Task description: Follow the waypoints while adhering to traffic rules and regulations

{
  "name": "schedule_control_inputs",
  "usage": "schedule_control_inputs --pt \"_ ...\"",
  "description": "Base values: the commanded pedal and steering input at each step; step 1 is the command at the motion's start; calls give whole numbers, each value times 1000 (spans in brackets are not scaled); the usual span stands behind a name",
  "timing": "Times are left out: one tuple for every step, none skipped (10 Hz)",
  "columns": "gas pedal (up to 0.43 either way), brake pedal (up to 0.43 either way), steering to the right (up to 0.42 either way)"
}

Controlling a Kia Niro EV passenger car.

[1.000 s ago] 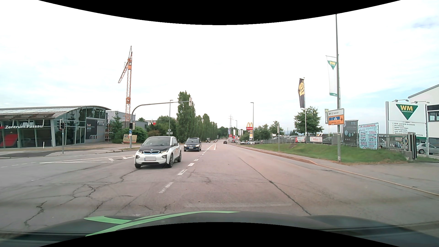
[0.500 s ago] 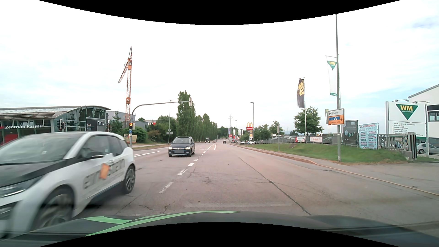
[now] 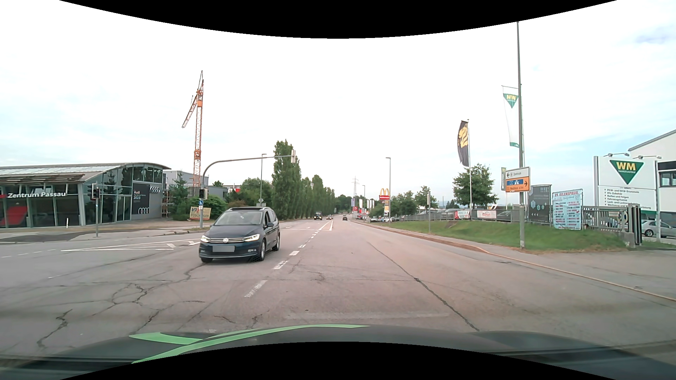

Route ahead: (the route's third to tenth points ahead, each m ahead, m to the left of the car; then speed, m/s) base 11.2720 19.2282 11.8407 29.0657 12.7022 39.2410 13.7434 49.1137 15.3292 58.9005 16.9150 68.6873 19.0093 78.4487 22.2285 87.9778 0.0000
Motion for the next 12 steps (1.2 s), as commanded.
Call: schedule_control_inputs --pt "0 262 -9" --pt "0 262 -9" --pt "0 262 -9" --pt "0 262 -9" --pt "0 262 -9" --pt "0 256 -9" --pt "0 262 -9" --pt "0 262 -9" --pt "0 256 -9" --pt "0 262 -9" --pt "0 256 -10" --pt "0 262 -9"
